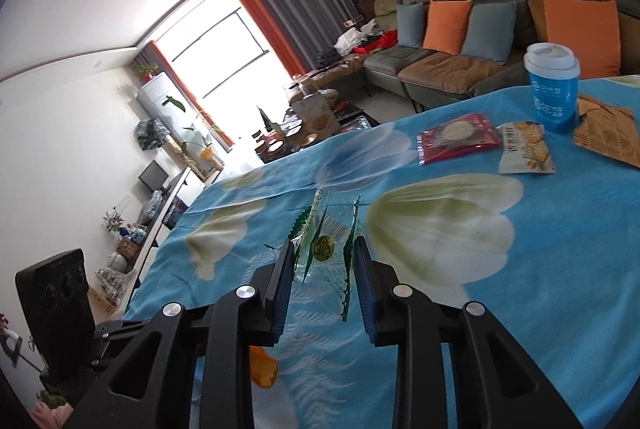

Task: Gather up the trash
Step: 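Lift the orange peel with the left gripper while the right gripper lifts the clear wrapper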

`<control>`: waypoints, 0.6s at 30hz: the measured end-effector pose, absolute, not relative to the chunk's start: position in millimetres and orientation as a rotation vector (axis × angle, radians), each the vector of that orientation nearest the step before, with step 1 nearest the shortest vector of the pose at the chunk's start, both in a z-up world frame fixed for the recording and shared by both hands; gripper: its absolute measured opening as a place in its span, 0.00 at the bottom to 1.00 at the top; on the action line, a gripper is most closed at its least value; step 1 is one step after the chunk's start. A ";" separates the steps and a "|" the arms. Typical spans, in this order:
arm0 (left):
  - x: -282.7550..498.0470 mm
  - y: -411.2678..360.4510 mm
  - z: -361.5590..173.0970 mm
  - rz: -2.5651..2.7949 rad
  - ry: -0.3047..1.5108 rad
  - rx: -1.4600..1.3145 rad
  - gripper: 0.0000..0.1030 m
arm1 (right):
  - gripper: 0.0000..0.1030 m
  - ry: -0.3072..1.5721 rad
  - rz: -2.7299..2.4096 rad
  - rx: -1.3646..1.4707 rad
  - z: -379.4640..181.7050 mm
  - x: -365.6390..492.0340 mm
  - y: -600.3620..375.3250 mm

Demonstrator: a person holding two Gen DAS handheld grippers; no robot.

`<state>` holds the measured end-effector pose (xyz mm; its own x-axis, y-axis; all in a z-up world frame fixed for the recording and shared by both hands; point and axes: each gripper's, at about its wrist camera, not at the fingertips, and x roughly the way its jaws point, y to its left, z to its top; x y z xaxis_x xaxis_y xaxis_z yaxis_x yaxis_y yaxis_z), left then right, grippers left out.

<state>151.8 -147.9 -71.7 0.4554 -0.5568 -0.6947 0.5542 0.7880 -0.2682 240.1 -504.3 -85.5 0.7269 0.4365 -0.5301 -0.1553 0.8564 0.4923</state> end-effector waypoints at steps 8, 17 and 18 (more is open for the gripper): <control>137.9 -112.8 -58.1 -0.623 0.823 -0.027 0.08 | 0.27 0.667 0.420 0.410 -80.7 229.0 -473.4; 123.6 -73.6 -55.1 -0.546 0.808 -0.059 0.08 | 0.27 0.668 0.498 0.397 -81.3 222.0 -438.6; 121.3 -68.5 -54.7 -0.536 0.806 -0.063 0.08 | 0.27 0.668 0.504 0.396 -81.2 221.0 -436.1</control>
<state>121.3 -68.5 -54.7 0.5671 -0.4793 -0.6698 0.4326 0.8654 -0.2530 221.0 -436.1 -81.2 0.6745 0.5577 -0.4838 -0.3117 0.8091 0.4983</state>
